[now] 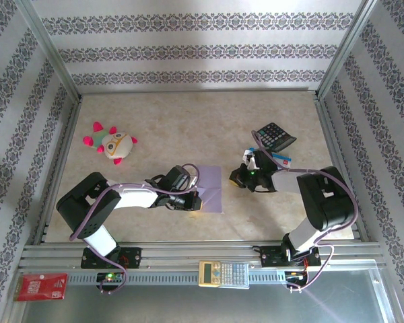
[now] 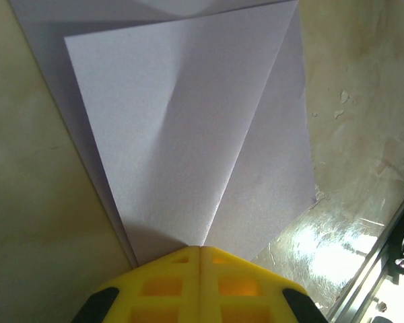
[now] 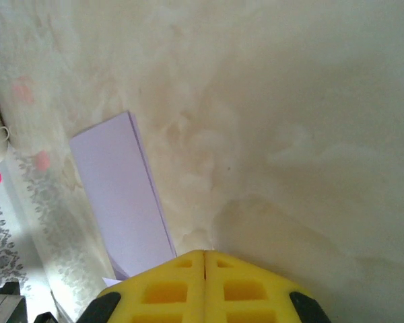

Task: Fold a paper plane with a square sheet of paper (pick it up from the middle)
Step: Fold the triangle a second time at the center of the table, then turn over the paper at the center of the table.

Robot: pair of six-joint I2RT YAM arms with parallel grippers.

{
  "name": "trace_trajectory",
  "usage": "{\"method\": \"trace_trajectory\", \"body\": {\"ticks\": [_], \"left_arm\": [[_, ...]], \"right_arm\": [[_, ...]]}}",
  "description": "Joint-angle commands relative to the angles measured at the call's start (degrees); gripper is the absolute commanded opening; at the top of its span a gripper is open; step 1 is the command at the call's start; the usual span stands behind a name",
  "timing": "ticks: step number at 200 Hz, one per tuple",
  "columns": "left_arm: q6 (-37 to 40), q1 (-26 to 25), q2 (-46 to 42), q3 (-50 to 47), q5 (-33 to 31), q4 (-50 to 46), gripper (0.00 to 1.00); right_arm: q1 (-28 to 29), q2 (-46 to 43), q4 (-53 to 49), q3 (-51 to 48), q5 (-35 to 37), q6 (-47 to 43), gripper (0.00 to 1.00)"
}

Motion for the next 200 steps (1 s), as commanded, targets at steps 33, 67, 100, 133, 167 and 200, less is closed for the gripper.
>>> {"method": "trace_trajectory", "body": {"ticks": [33,67,100,133,167,200], "left_arm": [[-6.89,0.26,-4.30,2.27,-0.88,0.25,0.21],[-8.41,2.00,-4.09,3.77,-3.10,1.51,0.20],[-5.31,4.72,0.28,6.89,-4.05,-1.69,0.07],[-2.06,5.67,4.61,9.32,-3.83,-2.87,0.03],[-1.80,5.85,7.86,8.68,-3.15,-0.67,0.00],[-2.00,5.81,8.55,6.19,-4.21,0.05,0.00]], "right_arm": [[7.06,-12.75,-10.96,-1.09,8.07,-6.58,0.08],[12.89,-18.70,-17.83,-1.96,17.29,-7.21,0.18],[16.02,-20.31,-20.71,-1.90,19.32,-6.21,0.25],[19.80,-20.88,-22.21,-2.39,20.64,-3.68,0.28],[24.36,-20.84,-22.43,-3.46,21.92,0.79,0.30],[28.78,-19.28,-22.16,-3.42,23.82,4.86,0.31]]}}
